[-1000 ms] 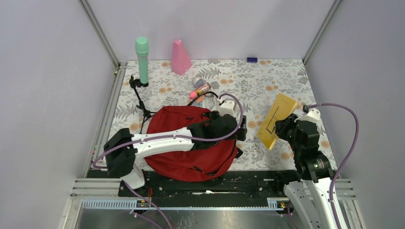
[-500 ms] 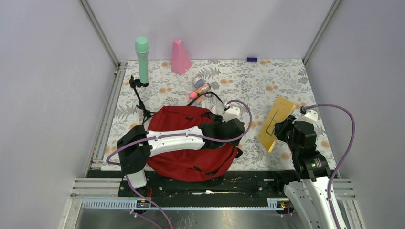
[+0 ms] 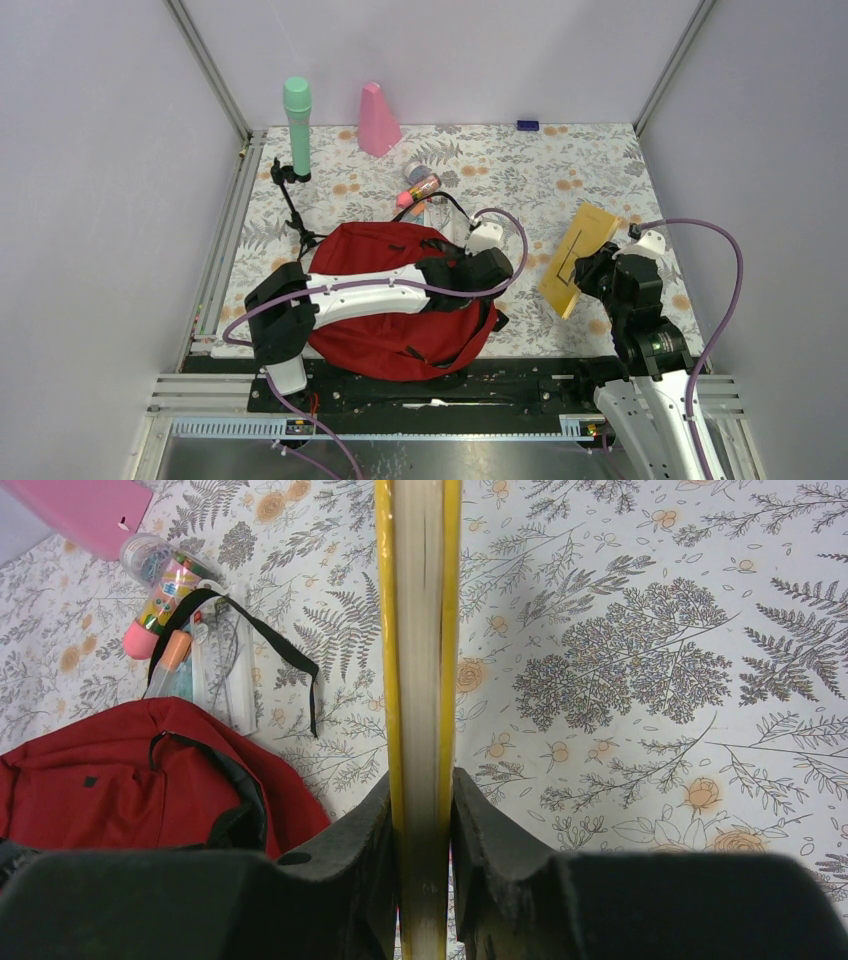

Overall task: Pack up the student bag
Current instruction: Place the book in the student bag.

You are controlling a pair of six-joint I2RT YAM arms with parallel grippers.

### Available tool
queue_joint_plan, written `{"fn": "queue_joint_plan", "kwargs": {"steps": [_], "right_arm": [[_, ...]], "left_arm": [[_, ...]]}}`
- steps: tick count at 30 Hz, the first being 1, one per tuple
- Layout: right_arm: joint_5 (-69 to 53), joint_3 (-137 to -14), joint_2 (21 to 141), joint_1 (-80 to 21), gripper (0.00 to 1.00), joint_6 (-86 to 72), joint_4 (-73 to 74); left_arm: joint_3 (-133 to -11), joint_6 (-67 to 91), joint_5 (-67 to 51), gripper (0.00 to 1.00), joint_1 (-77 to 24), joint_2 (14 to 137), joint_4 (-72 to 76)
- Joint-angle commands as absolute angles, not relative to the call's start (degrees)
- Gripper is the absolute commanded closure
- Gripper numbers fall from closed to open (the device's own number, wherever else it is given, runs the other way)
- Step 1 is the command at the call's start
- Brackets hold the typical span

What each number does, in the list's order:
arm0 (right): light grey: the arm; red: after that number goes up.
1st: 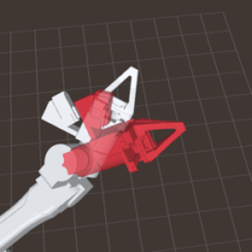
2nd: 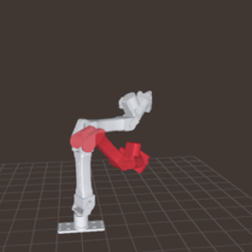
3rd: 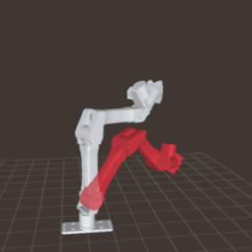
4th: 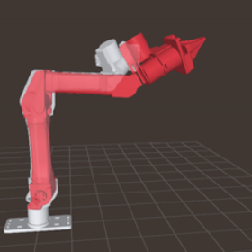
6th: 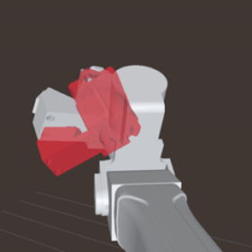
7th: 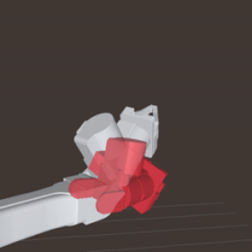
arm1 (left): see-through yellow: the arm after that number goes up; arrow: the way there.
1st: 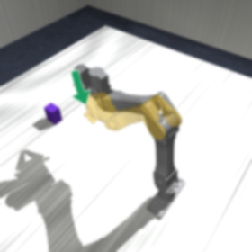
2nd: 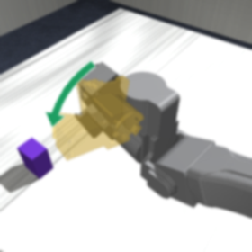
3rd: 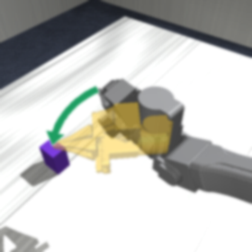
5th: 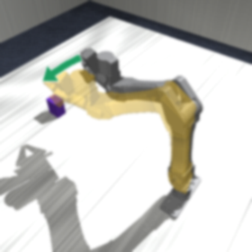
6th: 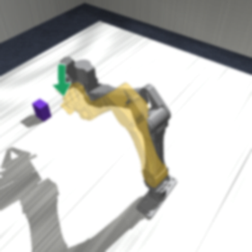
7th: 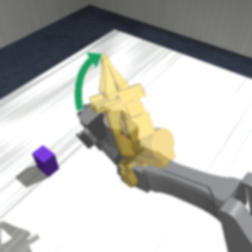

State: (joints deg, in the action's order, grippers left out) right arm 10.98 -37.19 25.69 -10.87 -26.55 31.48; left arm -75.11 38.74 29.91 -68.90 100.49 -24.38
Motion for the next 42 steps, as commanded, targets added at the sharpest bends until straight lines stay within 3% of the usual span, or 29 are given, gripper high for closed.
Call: {"fn": "queue_joint_plan", "kwargs": {"steps": [1,2,5,11,19,23,28,42], "right_arm": [[11.36,-38.50,24.90,-11.07,1.00,-26.53,26.56],[11.34,-38.56,24.69,-11.07,1.00,-26.51,26.60],[10.59,-39.87,23.81,-11.12,1.00,-27.23,27.38],[-2.43,-43.22,21.43,-11.07,1.00,-29.89,24.45],[-24.54,-40.28,29.51,-11.07,1.00,-42.61,15.48],[-30.48,-37.95,31.98,-11.18,1.00,-48.87,9.00],[-29.30,-35.70,32.77,-13.02,1.00,-49.36,4.65],[-24.43,-31.91,50.75,-30.67,1.00,-50.31,-12.04]], "left_arm": [[-75.05,41.08,29.87,0.95,-66.86,97.21,-24.48],[-74.46,41.39,30.43,1.00,-66.46,96.09,-24.36],[-72.22,38.74,33.13,1.00,-66.18,90.65,-22.69],[-72.16,25.88,37.70,1.00,-64.63,77.77,-22.29],[-74.89,15.66,28.10,1.00,-56.14,67.52,-30.06],[-74.87,12.77,17.17,1.00,-50.38,64.71,-31.36],[-71.59,8.90,3.01,1.00,-44.70,62.23,-27.87],[-58.83,9.55,-10.66,1.00,-39.48,54.87,-12.19]]}}
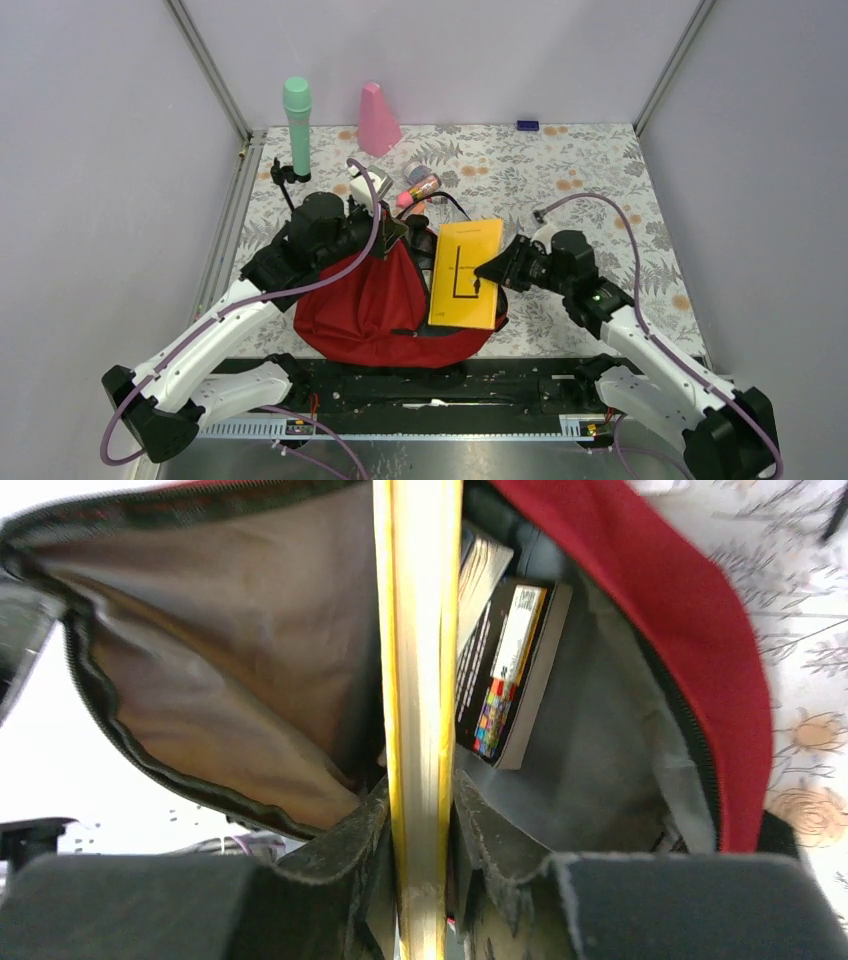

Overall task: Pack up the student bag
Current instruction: Place the book in the student bag.

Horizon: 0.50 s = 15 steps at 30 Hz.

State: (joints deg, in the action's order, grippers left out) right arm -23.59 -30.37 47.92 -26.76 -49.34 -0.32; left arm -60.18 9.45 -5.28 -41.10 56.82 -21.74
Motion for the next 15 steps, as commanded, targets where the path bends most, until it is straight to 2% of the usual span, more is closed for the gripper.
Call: {"fn": "queue_joint_plan", "kwargs": {"steps": [1,7,15], "right_arm": [[-24.43,-31.60,51.79,-31.80,1.00,-51.10,-13.22],[-22.06,-30.02,58.18,-40.84,1.00,-55.39,-20.69],[-18.27,-33.99,71.76,-46.91,1.00,-64.01,-37.37]], "left_arm": [[-58.58,9.84,-10.75,1.00,-38.85,54.78,-11.98],[-57.15,12.13,-13.69,1.00,-36.38,53.89,-9.77],[-56.37,12.56,-16.06,1.00,-35.68,53.06,-8.76]]}}
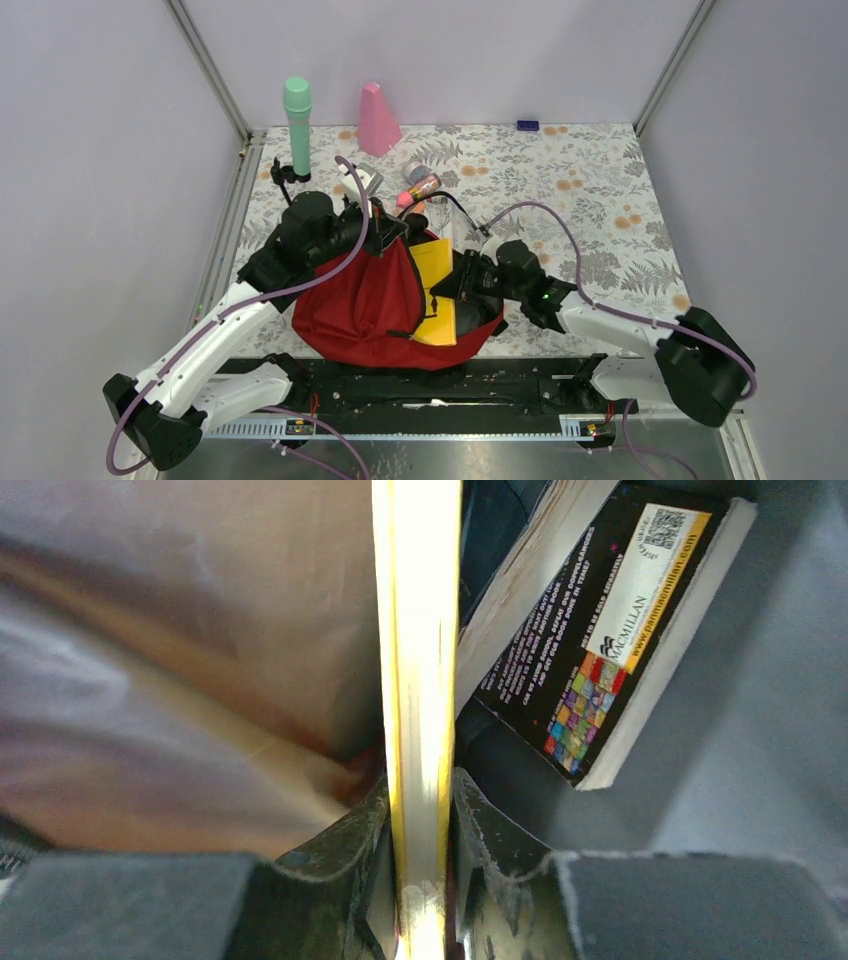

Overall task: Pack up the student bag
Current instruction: Place the book in the student bag.

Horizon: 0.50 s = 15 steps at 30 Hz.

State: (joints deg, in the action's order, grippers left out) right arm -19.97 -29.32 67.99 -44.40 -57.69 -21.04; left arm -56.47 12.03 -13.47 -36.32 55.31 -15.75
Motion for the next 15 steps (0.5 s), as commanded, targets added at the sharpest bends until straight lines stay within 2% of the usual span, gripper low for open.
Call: {"fn": "queue_joint_plan", "kwargs": {"steps": [1,8,15], "right_arm": [[-17.66,-34.49,73.38,-47.12,1.00,-65.38,-39.61],[-12.48,-37.53,83.99,-48.70,1.00,-72.05,-52.29],[-4.01,-40.64,88.77,-52.56,1.00,-65.50,-46.62]], "left_arm": [[-56.20,12.71,-16.33,1.00,-35.64,52.93,-8.57],[-55.78,13.26,-17.87,1.00,-35.51,52.65,-8.05],[-55.37,14.35,-19.88,1.00,-35.42,52.78,-7.03]]}}
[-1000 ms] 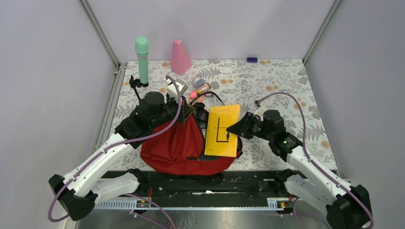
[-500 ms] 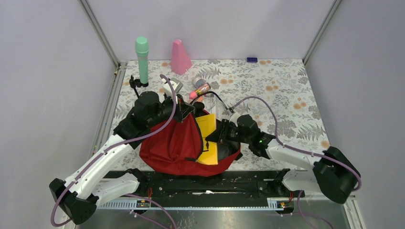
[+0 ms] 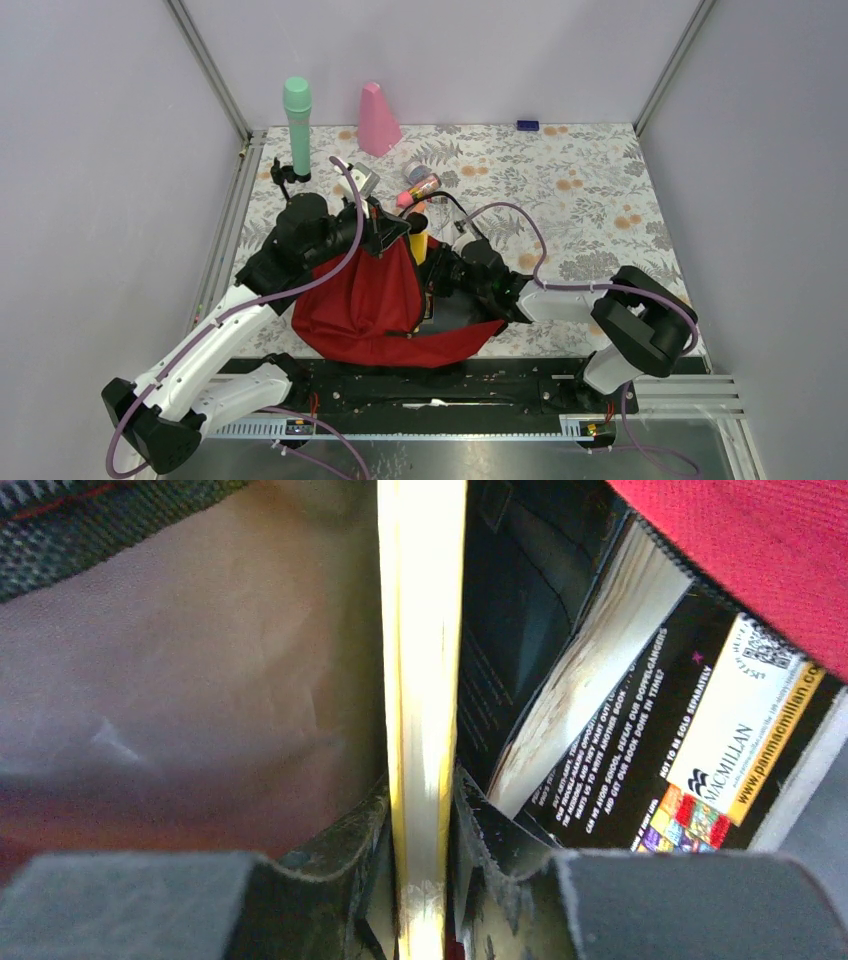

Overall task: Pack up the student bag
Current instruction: Place the book in the student bag.

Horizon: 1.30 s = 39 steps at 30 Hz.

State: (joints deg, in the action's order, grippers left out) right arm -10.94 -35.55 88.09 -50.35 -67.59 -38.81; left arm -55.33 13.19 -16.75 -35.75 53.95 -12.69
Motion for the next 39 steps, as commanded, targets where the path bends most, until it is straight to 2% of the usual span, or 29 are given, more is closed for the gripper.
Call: {"fn": "queue_joint_plan", "kwargs": {"steps": [1,4,14,16,17,19,22,27,39], "right_arm": [[-2.34,-41.10,89.07,-53.13,1.00,-64.91,-44.51],[2.70,-43.56,90.42,-54.97,1.00,-62.73,-38.06],[5.89,-48.37,97.32,-58.73,0.98,-59.37,-35.58],[6.03,-47.61,97.03,-58.71,0.85,-58.76,-35.77],[6.02,-47.21,96.73,-58.72,0.70,-57.93,-35.89],[5.85,-47.11,96.03,-58.71,0.51,-56.40,-35.70],[6.50,-46.87,94.70,-58.73,0.37,-54.48,-34.18],[11.34,-43.97,88.71,-58.67,0.27,-50.22,-28.79],[26.44,-30.57,60.38,-56.96,0.15,-43.70,-8.75]], "left_arm": [[-55.29,14.47,-20.09,1.00,-35.42,52.82,-6.94],[-55.03,14.99,-20.67,1.00,-35.42,52.82,-6.47],[-54.76,15.16,-20.69,1.00,-35.42,52.88,-6.39],[-54.60,14.97,-20.19,1.00,-35.42,52.67,-6.50],[-54.54,14.94,-19.92,1.00,-35.44,52.46,-6.50],[-54.49,14.89,-19.84,1.00,-35.42,52.31,-6.58],[-54.49,14.79,-19.54,1.00,-35.42,52.34,-6.79],[-54.58,14.08,-18.05,1.00,-35.42,52.09,-7.71],[-54.88,14.51,-19.07,1.00,-35.63,54.59,-8.13]]}}
